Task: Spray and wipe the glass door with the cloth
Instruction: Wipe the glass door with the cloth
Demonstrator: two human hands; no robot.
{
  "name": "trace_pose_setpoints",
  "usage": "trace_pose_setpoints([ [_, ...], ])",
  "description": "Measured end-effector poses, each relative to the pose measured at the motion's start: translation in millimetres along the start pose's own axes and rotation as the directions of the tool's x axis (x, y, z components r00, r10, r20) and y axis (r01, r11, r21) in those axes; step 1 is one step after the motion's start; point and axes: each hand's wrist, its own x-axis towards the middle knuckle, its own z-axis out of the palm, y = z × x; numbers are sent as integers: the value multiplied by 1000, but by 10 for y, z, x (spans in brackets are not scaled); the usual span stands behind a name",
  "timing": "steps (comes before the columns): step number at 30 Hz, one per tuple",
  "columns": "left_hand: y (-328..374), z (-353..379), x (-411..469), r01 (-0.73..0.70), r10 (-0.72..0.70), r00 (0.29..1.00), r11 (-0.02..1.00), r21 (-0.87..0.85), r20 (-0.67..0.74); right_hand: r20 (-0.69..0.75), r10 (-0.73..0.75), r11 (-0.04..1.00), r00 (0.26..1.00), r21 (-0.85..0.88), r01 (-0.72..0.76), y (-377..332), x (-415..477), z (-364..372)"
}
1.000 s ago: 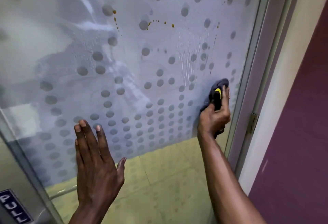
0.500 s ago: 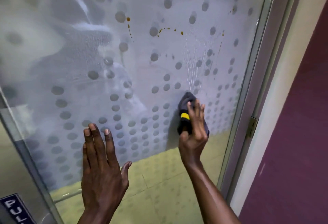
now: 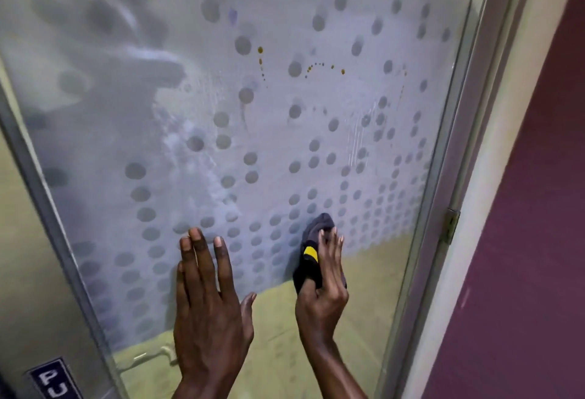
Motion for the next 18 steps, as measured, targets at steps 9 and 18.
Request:
trace_pose_setpoints([
  [9,203,76,-34,90,-90,995,996,-3,-38,-265,491,871,830,167,-462,800,985,-272],
  [18,805,364,-38,27,-28,999,999,-38,-21,-14,164,982,986,93,-162,420,177,-171],
])
